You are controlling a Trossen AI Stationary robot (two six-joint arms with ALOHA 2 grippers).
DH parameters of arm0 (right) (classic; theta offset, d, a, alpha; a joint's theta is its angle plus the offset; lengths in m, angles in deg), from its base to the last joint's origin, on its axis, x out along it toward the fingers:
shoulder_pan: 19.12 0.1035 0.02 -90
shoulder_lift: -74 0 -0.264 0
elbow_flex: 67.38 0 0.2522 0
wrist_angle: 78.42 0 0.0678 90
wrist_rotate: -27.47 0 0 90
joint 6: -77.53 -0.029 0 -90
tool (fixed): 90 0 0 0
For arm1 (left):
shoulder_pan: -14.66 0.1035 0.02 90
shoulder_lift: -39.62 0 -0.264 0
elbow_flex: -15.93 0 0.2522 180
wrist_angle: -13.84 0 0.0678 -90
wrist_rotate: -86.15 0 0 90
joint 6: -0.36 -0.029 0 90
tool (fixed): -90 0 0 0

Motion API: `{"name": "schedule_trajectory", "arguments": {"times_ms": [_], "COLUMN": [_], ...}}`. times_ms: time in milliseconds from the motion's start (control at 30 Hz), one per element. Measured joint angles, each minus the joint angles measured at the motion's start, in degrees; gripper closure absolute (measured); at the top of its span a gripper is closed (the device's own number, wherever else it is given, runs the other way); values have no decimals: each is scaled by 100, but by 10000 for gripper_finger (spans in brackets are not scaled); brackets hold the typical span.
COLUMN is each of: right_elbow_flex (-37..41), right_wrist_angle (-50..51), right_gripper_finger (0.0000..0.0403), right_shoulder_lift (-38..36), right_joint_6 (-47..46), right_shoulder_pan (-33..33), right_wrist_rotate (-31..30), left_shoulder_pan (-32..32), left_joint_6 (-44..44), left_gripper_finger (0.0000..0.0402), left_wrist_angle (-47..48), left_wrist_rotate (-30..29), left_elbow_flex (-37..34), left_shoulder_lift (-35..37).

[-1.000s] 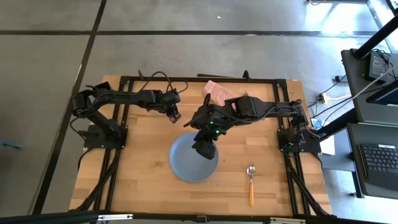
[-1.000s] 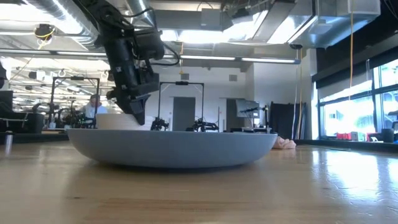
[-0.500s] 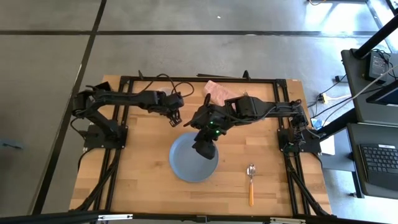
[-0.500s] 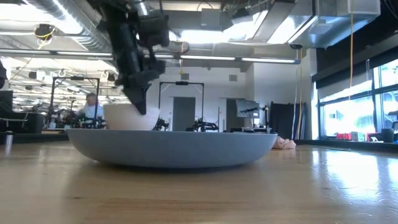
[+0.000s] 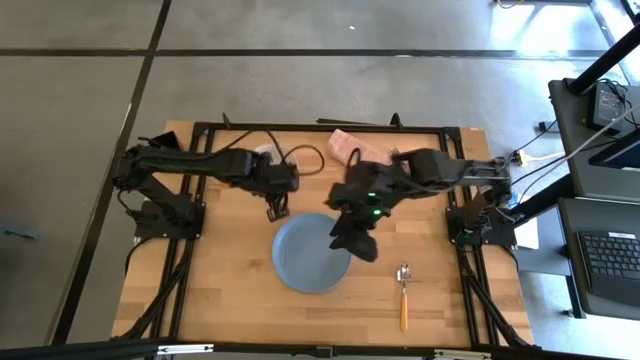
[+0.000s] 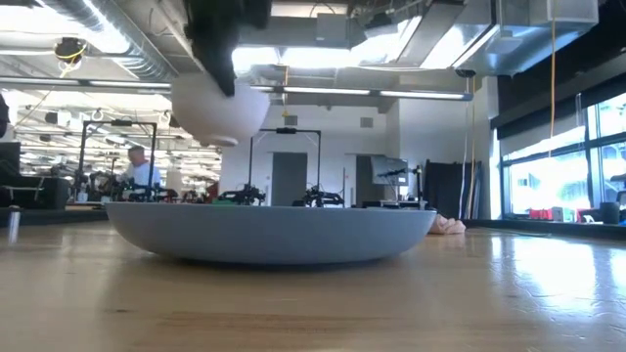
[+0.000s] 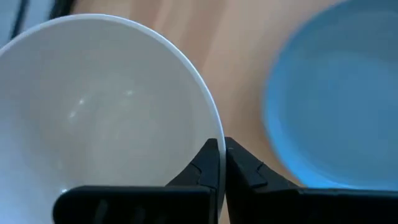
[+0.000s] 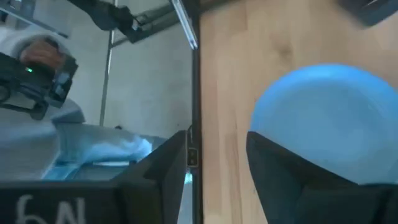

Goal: Set table place
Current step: Stack the white bowl on the blue plate

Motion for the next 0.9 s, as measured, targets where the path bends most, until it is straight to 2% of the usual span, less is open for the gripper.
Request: {"name": "schedule_trajectory", "arguments": {"times_ms": [100,200,300,367,567,900], "right_elbow_flex": [-11,-11,-11,-11,55,55], "right_wrist_angle": [83,484,1137,1561,1773,1682], "right_gripper_finger": [235,235,235,235,235,235], "right_shoulder_lift": [-305,-546,-660,-672,-629,-611], "right_joint_6": [20,-59,-481,-799,-903,-864], "right_shoulder_pan": [192,403,596,710,1033,1092], "right_wrist_rotate": [-589,-1511,-2461,-2864,-2908,-2916], "left_shoulder_pan": [-506,-1101,-1647,-1937,-2407,-2489], "left_joint_6": [-21,-302,-249,-86,169,-39], "left_gripper_finger": [400,401,401,401,401,401], "left_wrist_angle": [-1,-113,-380,-678,-1388,-2436], "left_wrist_rotate": [345,635,670,645,585,673], "left_elbow_flex": [114,123,123,123,123,123], "left_shoulder_lift": [2,0,0,0,-214,-1232]}}
